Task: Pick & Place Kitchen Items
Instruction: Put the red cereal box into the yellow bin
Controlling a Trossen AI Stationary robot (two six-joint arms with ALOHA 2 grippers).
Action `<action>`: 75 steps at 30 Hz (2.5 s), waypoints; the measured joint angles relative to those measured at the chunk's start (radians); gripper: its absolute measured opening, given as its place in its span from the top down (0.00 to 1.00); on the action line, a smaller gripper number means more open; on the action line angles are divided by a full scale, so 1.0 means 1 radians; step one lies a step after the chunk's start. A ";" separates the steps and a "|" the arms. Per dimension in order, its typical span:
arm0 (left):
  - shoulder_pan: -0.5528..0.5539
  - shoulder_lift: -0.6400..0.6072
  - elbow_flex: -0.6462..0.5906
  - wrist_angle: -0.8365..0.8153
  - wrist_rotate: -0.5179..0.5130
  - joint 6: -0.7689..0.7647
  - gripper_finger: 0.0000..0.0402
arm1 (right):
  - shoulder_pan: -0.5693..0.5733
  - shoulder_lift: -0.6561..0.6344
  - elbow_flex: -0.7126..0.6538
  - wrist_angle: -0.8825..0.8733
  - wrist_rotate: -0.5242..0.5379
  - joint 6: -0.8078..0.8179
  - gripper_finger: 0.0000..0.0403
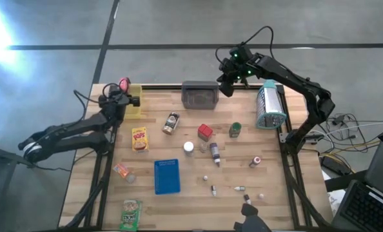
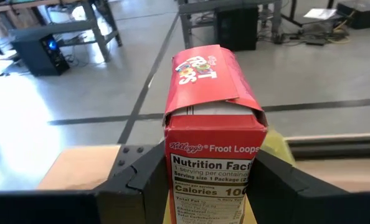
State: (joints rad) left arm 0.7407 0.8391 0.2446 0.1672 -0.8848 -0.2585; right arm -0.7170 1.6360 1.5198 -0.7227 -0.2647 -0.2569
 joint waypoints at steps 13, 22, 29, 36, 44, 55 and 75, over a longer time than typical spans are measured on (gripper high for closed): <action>0.065 0.001 -0.048 0.089 0.056 0.005 0.55 | 0.000 0.000 0.000 0.001 -0.001 0.014 0.98; 0.082 0.007 -0.081 0.130 0.062 0.022 0.57 | 0.000 0.000 0.000 0.002 -0.005 0.013 0.98; 0.090 0.036 -0.109 0.209 0.063 0.020 0.57 | 0.001 0.000 0.000 0.003 -0.006 0.013 0.98; 0.098 0.099 -0.117 0.246 0.059 0.021 0.57 | 0.001 0.000 0.000 0.003 -0.006 0.013 0.98; 0.098 0.125 -0.118 0.265 0.032 0.030 0.57 | 0.001 0.000 0.000 0.003 -0.006 0.013 0.98; 0.098 0.132 -0.118 0.260 0.027 0.010 0.57 | 0.001 0.000 0.000 0.003 -0.006 0.010 0.98; 0.100 0.132 -0.120 0.253 0.019 -0.001 0.43 | 0.001 0.000 0.000 0.001 -0.006 -0.005 0.98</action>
State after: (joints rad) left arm 0.8406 0.9707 0.1249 0.4206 -0.8654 -0.2591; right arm -0.7162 1.6360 1.5196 -0.7216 -0.2709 -0.2619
